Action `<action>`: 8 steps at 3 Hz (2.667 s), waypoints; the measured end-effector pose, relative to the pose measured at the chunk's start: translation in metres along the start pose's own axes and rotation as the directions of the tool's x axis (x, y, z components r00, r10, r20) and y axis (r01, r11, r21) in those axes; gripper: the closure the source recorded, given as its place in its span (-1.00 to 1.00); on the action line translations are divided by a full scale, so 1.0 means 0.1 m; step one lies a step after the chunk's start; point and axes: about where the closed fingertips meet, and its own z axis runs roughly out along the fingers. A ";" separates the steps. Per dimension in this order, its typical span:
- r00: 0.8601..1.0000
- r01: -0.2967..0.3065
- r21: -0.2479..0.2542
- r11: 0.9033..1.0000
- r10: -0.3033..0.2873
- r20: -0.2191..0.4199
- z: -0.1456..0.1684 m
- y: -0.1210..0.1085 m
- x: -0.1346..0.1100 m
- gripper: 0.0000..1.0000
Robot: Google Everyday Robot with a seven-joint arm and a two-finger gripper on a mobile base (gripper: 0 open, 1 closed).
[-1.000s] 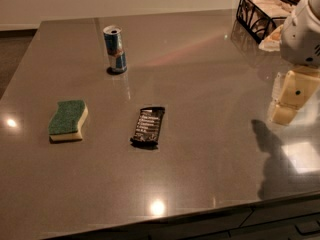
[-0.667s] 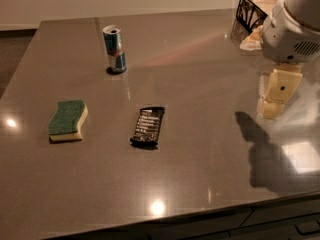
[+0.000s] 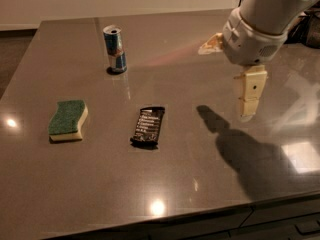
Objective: Pick rxbar chocolate
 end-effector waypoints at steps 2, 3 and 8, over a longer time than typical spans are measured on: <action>0.960 0.276 -0.078 0.958 -0.271 0.063 0.45 -0.21 -0.50 -1.00; 0.930 0.367 -0.131 0.921 -0.358 0.088 0.69 -0.25 -0.69 -1.00; 0.831 0.556 -0.258 0.790 -0.524 0.186 1.30 0.02 -1.50 -0.66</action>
Offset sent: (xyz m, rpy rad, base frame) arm 0.0132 0.0932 -0.0539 -0.0612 0.1003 0.4557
